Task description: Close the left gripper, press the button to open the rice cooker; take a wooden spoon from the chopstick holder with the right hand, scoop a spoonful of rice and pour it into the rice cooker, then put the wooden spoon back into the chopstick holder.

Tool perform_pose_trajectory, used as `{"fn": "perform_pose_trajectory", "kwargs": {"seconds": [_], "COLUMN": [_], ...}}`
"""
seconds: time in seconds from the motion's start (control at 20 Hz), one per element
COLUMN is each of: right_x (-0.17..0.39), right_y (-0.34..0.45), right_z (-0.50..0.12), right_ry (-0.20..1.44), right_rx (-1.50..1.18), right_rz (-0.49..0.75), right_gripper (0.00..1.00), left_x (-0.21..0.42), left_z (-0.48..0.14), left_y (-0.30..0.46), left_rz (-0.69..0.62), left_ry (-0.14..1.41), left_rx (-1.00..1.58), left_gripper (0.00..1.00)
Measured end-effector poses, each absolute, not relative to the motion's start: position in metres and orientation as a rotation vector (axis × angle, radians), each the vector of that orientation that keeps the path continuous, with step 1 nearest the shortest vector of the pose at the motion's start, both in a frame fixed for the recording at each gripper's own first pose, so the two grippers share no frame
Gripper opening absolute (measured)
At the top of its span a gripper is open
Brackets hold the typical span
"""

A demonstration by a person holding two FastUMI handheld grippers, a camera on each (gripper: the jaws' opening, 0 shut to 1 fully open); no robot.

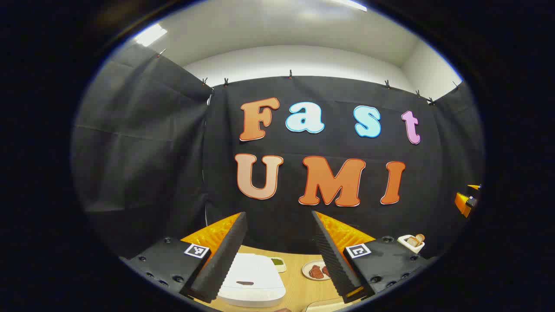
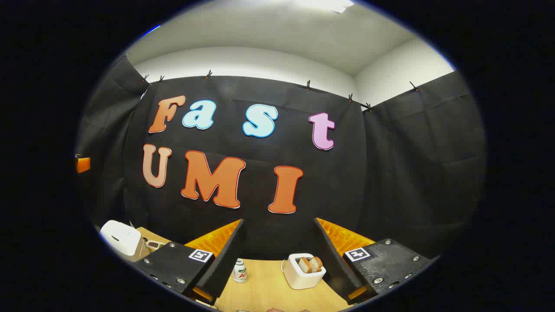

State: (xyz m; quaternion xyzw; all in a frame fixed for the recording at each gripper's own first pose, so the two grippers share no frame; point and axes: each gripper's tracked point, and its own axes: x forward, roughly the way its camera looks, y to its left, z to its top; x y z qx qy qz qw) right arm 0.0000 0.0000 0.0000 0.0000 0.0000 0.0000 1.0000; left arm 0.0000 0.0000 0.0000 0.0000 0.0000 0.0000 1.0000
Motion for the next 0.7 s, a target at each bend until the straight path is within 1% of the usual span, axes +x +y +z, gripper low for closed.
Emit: {"fn": "perform_pose_trajectory", "kwargs": {"seconds": [0.05,0.1,0.15,0.2,0.55,0.6,0.65,0.7], "right_x": [0.001,0.001,0.002,0.005,0.023,0.026,0.029,0.032], "right_y": [0.001,0.002,0.004,0.006,0.025,0.027,0.03,0.032], "right_z": [-0.001,-0.003,-0.003,-0.005,-0.004,-0.004,-0.004,-0.003], "right_ry": [0.002,0.007,0.01,0.015,0.02,0.026,0.032,0.035], "right_rx": [0.0,-0.002,-0.005,-0.008,-0.017,-0.016,-0.013,-0.007], "right_rz": [0.002,0.003,0.006,0.007,0.023,0.023,0.026,0.024], "right_gripper": [0.97,0.95,0.97,0.95,0.95,0.97,0.95,0.95], "left_x": [0.001,0.003,0.005,0.007,0.021,0.023,0.024,0.027], "left_z": [0.0,0.001,0.001,-0.002,-0.002,-0.005,-0.005,-0.004], "left_y": [0.0,-0.002,-0.004,-0.004,-0.007,-0.009,-0.013,-0.017], "left_rz": [-0.003,-0.005,-0.011,-0.014,-0.042,-0.053,-0.068,-0.08], "left_ry": [0.001,-0.001,-0.002,0.0,-0.012,-0.006,-0.005,-0.013], "left_rx": [0.006,0.009,0.009,0.007,0.013,0.005,-0.014,-0.036], "left_gripper": [0.98,0.98,0.99,0.98,0.99,0.98,0.98,0.99]}}
